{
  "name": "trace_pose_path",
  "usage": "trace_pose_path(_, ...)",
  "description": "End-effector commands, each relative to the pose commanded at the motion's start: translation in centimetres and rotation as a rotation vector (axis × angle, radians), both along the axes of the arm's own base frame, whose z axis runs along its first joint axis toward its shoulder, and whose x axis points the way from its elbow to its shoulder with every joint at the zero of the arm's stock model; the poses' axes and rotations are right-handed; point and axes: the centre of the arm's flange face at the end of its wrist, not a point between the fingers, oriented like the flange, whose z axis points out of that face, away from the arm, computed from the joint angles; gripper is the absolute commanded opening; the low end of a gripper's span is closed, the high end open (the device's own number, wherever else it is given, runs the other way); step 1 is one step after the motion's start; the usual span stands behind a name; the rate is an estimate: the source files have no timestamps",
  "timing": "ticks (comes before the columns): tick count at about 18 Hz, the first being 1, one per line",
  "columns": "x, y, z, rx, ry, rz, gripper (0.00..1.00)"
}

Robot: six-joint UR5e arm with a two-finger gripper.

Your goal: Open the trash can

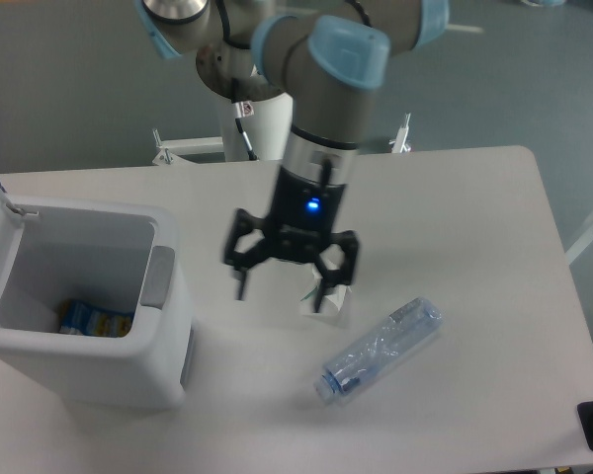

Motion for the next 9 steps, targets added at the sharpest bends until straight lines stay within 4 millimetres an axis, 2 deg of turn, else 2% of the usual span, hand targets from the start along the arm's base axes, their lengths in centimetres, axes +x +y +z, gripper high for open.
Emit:
trace_pose_path(1,-1.4,-1.1,-0.2,-0.035,0.032,-0.002,1.0)
trace_pose_path(4,-6.1,-3.6,-2.6,-0.09,0.058,-0.045,1.0)
trace_pose_path(7,-8.4,-5.1,-4.8,-0.209,0.115,-0.163,1.0)
trace_pose_path(9,-8.8,-5.8,-6.0,-0.334,0.142,-0.178,1.0)
